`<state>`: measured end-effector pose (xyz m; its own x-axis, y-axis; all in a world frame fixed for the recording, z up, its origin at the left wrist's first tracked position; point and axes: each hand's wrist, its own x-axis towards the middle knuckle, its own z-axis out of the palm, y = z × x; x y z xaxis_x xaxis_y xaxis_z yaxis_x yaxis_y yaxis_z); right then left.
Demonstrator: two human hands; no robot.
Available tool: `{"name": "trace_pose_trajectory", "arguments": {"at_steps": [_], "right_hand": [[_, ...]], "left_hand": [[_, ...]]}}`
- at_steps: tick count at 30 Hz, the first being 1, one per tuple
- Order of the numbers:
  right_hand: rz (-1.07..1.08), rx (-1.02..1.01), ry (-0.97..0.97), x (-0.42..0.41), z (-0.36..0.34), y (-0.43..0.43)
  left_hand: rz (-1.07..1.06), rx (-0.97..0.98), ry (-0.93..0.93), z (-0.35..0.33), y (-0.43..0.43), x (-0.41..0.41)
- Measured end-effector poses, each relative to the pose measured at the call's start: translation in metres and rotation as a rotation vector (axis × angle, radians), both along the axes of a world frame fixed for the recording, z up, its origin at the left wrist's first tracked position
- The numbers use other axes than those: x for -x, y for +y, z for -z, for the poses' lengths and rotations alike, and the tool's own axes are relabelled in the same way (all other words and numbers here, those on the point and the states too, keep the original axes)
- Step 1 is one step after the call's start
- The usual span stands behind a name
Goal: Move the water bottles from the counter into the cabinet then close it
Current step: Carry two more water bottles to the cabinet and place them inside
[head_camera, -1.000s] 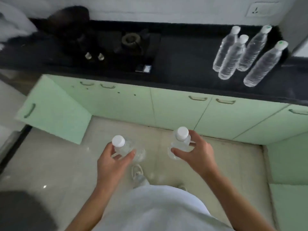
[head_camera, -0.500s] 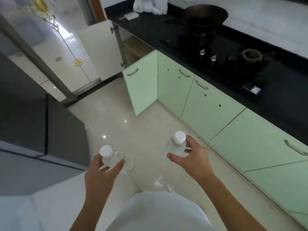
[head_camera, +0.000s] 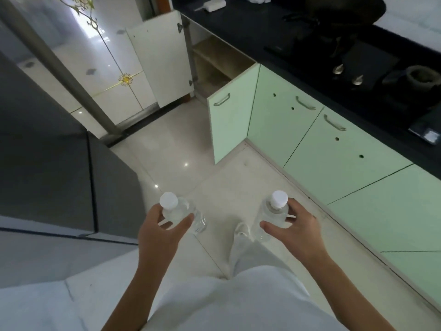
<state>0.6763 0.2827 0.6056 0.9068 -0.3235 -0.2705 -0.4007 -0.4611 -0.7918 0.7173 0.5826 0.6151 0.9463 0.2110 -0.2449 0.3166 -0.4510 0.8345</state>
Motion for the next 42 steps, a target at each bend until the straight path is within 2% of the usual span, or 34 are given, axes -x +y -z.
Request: {"name": "trace_pose_trajectory", "arguments": {"at_steps": [9, 15, 19, 26, 35, 38, 42], "right_hand": [[-0.240, -0.033, 0.033, -0.196, 0.021, 0.072], [-0.492, -0.054, -0.025, -0.340, -0.002, 0.139], [-0.546, -0.056, -0.074, -0.418, -0.017, 0.181], [-0.431, -0.042, -0.078, -0.514, -0.004, 0.212], [-0.008, 0.020, -0.016, -0.577, 0.001, 0.199], [0.125, 0.031, -0.004, -0.598, 0.003, 0.191], [0.197, 0.019, 0.046, -0.646, 0.018, 0.185]], "left_hand": [[-0.206, -0.024, 0.025, -0.005, 0.062, -0.128], [-0.420, -0.034, -0.011, -0.025, 0.110, -0.203], [-0.459, -0.020, -0.032, -0.030, 0.136, -0.262], [-0.342, 0.092, -0.020, -0.004, 0.166, -0.397], [0.080, 0.039, 0.026, -0.003, 0.179, -0.589], [0.170, 0.032, 0.036, -0.007, 0.171, -0.644], [0.210, 0.073, 0.037, 0.001, 0.156, -0.710]]}}
